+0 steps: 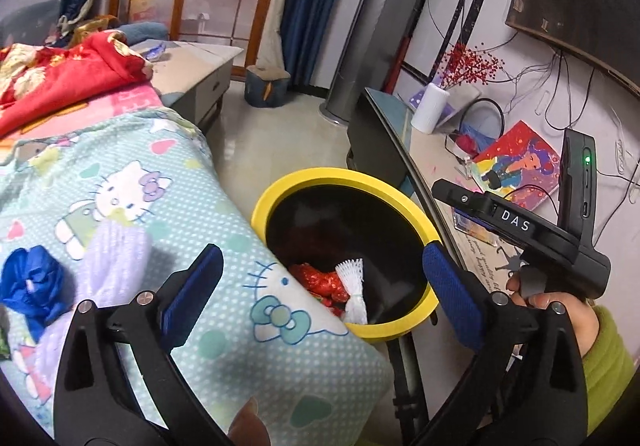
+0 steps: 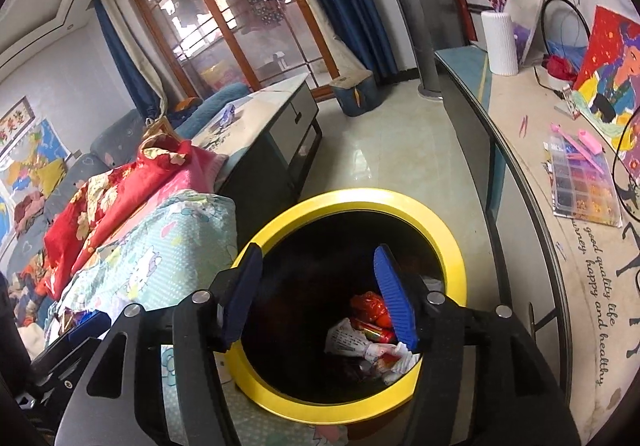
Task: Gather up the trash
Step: 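Move both tools back over the remaining trash on the bed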
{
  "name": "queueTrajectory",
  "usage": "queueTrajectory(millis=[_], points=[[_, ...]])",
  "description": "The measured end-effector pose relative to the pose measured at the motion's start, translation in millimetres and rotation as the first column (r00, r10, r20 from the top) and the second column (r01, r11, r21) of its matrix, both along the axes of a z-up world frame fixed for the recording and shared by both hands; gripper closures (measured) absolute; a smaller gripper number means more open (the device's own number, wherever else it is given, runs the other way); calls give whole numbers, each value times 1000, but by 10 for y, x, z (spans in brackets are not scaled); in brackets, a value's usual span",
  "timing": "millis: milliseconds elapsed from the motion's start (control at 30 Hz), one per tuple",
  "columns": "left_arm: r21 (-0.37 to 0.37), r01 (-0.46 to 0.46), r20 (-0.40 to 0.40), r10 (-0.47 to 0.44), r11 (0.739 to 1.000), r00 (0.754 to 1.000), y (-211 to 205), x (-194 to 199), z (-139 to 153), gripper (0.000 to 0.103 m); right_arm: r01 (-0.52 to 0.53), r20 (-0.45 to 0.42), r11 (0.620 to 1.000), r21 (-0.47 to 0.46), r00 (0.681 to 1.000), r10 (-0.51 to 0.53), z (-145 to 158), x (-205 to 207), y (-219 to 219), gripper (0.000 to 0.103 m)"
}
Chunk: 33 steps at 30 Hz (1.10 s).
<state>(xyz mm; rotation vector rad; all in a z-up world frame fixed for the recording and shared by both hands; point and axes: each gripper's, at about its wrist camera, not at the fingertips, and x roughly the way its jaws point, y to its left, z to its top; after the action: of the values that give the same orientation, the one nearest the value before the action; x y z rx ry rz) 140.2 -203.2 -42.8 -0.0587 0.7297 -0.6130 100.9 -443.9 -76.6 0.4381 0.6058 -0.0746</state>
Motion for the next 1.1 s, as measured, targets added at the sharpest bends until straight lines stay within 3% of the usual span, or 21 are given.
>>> queueTrajectory(millis=[1100], points=[[-61,-219,122,225,974,967,976,-261,332,11,-205,74,977,-57,975,209,360,-47,962,35]])
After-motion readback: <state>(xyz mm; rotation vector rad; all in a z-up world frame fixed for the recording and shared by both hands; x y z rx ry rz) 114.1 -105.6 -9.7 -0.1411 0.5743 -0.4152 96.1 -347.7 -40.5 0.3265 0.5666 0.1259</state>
